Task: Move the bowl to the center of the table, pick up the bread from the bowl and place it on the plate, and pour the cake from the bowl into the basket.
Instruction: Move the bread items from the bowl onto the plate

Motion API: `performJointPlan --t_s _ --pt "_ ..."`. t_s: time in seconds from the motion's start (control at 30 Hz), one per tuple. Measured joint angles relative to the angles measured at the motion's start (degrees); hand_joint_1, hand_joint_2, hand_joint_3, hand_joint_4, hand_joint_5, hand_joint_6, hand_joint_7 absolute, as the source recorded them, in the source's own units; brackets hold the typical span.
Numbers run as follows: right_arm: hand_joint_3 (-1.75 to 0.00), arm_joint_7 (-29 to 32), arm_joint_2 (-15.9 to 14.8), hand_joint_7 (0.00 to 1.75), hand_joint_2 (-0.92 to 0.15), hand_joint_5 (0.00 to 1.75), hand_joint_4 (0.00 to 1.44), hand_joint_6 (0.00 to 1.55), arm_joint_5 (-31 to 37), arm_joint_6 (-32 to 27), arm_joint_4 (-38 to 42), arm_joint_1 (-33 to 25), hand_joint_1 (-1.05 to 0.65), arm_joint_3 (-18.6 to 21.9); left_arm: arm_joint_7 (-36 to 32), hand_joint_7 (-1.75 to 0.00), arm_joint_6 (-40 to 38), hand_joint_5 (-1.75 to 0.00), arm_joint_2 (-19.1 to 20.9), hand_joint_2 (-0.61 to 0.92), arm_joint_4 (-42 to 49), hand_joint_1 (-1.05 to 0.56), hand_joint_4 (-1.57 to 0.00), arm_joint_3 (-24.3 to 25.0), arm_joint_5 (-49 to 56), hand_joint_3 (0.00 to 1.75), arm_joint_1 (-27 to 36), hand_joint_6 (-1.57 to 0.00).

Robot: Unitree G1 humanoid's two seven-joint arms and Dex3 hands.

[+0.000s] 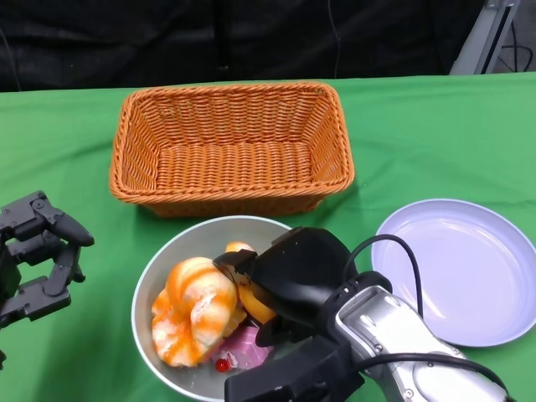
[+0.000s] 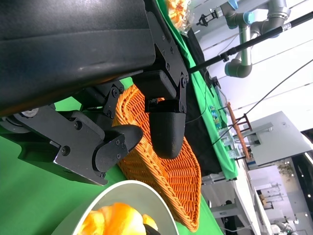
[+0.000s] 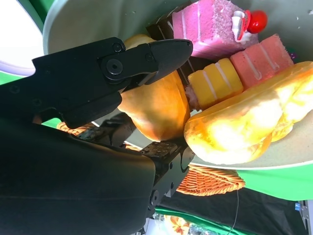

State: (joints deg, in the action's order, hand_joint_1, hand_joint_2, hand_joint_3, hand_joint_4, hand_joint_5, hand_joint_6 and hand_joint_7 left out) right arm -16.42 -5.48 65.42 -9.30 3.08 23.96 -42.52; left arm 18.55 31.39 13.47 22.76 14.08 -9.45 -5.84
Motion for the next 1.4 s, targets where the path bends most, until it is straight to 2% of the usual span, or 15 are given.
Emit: performJointPlan --t_s 0.13,0.27,0.33,0.4,0.47,0.5,0.63,0.67,0.77,0.83,0.87,0.93,1.23,1.3,1.4 --pt "-0.09 -1.4 0.7 0.00 -0.92 0.19 0.78 0.55 -3.1 0.0 0.8 0.2 -0.57 1.1 -0.1 -1.35 0.4 -1.64 0.0 0.64 0.0 0.02 -0.79 0.0 0.2 1.03 0.0 -0.77" --pt "-0.04 -0.7 1.1 0.02 -0.92 0.33 0.95 0.62 -7.6 1.4 3.0 0.7 -0.49 2.2 -0.2 -1.36 0.8 -1.64 0.1 0.65 0.0 0.01 -0.78 0.0 0.5 1.01 0.0 -0.76" --pt "-0.04 0.6 1.2 0.01 -0.92 0.70 0.85 0.68 -9.4 2.4 4.5 0.9 -0.44 2.6 -0.2 -1.35 0.8 -1.64 0.1 0.65 0.0 0.01 -0.78 0.0 0.5 1.00 0.0 -0.76" --pt "-0.04 1.6 1.3 0.01 -0.92 0.80 0.82 0.69 -10.6 3.1 5.9 1.3 -0.43 2.9 -0.2 -1.35 0.8 -1.64 0.1 0.65 0.0 0.01 -0.78 0.0 0.5 1.00 0.0 -0.76" --pt "-0.05 3.5 1.7 0.04 -0.92 1.05 0.76 0.78 -11.7 4.3 7.8 1.7 -0.34 3.0 -0.2 -1.35 0.8 -1.64 0.1 0.65 0.0 0.01 -0.78 0.0 0.5 1.00 0.0 -0.76" --pt "-0.05 4.6 1.9 0.04 -0.92 1.08 0.75 0.79 -12.3 4.8 8.8 1.9 -0.32 3.1 -0.2 -1.35 0.8 -1.64 0.1 0.65 -0.1 0.01 -0.78 0.0 0.5 1.00 0.0 -0.77" --pt "-0.05 6.6 2.0 0.04 -0.92 1.13 0.74 0.80 -13.5 6.0 10.7 2.4 -0.31 3.1 -0.3 -1.35 0.8 -1.64 0.1 0.64 -0.3 0.01 -0.79 0.0 0.5 1.01 0.0 -0.77" --pt "-0.04 8.5 2.0 0.11 -0.91 1.17 0.74 0.94 -13.5 7.1 11.8 2.6 -0.30 3.0 -0.4 -1.35 0.7 -1.65 0.1 0.64 -0.3 0.02 -0.79 0.0 0.5 1.02 0.0 -0.77" --pt "-0.02 16.1 2.1 0.17 -0.92 1.30 0.71 1.04 -13.5 10.8 15.8 2.7 -0.28 2.9 -0.6 -1.36 0.7 -1.66 0.1 0.63 -0.4 0.02 -0.79 0.0 0.4 1.03 0.1 -0.78" --pt "-0.01 18.7 2.1 0.17 -0.92 1.33 0.69 1.06 -13.6 12.4 17.4 2.8 -0.28 2.8 -0.6 -1.36 0.7 -1.66 0.0 0.63 -0.5 0.02 -0.79 0.0 0.4 1.04 0.1 -0.77" --pt "-0.02 19.8 2.1 0.19 -0.92 1.43 0.66 1.06 -13.7 13.2 18.2 2.9 -0.27 2.8 -0.7 -1.36 0.7 -1.66 0.0 0.63 -0.5 0.02 -0.79 0.0 0.5 1.04 0.0 -0.77" --pt "-0.03 22.2 2.1 0.20 -0.92 1.49 0.64 1.06 -13.9 14.8 19.8 3.1 -0.27 2.9 -0.9 -1.37 0.7 -1.66 0.0 0.63 -0.5 0.02 -0.79 0.0 0.5 1.05 0.1 -0.77" --pt "-0.06 28.5 2.1 0.22 -0.92 1.54 0.63 1.05 -14.3 18.3 23.0 3.3 -0.29 3.4 -0.9 -1.38 0.7 -1.68 0.0 0.62 -0.5 0.02 -0.78 -0.1 0.0 1.08 0.0 -0.76" --pt "-0.12 29.3 1.9 0.67 -0.92 1.65 0.59 0.85 -14.8 19.0 23.2 3.3 -0.27 3.8 -0.9 -1.38 0.8 -1.67 0.0 0.61 -0.5 0.02 -0.78 -0.1 0.0 1.08 0.0 -0.76" --pt "-0.14 30.2 1.7 0.87 -0.92 1.68 0.58 0.75 -15.6 20.0 23.4 3.4 -0.27 4.2 -0.9 -1.38 0.8 -1.66 0.0 0.61 -0.5 0.02 -0.79 -0.1 0.0 1.08 0.0 -0.76"
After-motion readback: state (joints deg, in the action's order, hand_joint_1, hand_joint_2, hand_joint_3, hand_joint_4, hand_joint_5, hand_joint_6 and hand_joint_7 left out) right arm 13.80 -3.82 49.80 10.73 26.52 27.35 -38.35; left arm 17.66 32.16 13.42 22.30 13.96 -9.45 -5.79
